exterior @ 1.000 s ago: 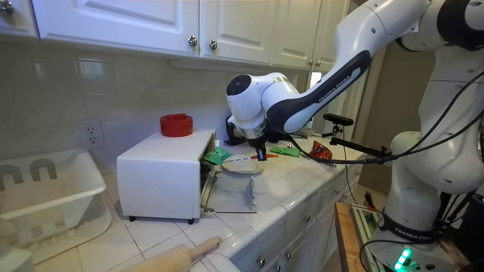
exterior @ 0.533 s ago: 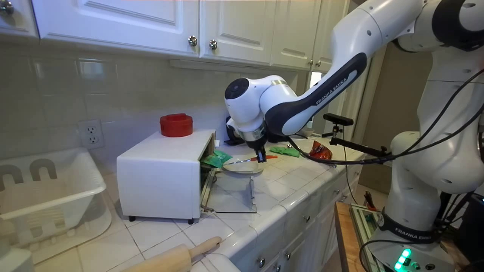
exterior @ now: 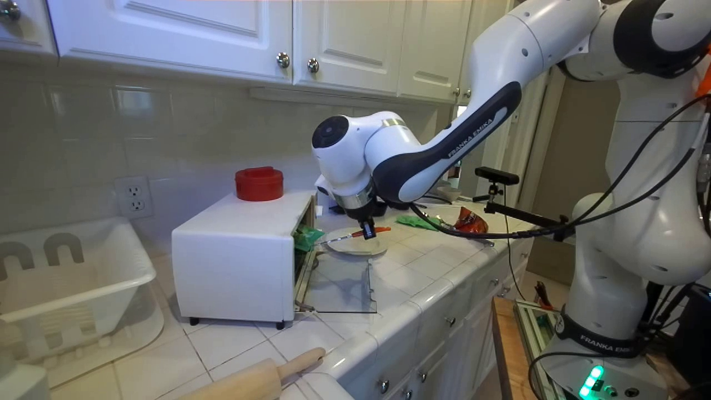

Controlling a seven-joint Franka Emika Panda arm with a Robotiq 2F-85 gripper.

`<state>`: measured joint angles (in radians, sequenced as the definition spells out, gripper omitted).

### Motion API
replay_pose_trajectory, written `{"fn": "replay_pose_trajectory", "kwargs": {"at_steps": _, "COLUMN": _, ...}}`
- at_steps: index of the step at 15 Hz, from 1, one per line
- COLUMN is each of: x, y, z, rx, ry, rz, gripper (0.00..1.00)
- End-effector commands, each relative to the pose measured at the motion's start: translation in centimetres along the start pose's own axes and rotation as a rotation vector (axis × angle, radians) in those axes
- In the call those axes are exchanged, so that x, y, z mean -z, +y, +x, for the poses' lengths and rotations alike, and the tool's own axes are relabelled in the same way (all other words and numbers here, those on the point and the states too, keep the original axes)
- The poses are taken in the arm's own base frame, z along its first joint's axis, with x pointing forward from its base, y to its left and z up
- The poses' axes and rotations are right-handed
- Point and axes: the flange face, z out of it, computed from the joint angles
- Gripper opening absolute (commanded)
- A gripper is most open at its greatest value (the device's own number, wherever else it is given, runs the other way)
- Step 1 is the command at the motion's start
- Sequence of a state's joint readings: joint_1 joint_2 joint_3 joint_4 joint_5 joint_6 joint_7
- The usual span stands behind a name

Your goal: Use the spatula to pick up the green packet and put it into the microwave

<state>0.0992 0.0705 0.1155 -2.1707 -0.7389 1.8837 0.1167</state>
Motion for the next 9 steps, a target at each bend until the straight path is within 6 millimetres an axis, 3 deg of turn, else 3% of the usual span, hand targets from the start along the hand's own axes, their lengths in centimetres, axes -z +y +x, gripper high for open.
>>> {"fn": "replay_pose_trajectory", "kwargs": {"at_steps": 1, "x": 1.2, "y": 0.9, "z": 2.1, "rx": 0.079, "ry": 0.013, "rz": -0.054, "gripper": 0.05}}
{"fn": "replay_pose_trajectory", "kwargs": {"at_steps": 9, "x": 0.9, "y": 3.9, "z": 4.4, "rx": 0.235, "ry": 0.092, "rz": -0.014, "gripper": 0.05}}
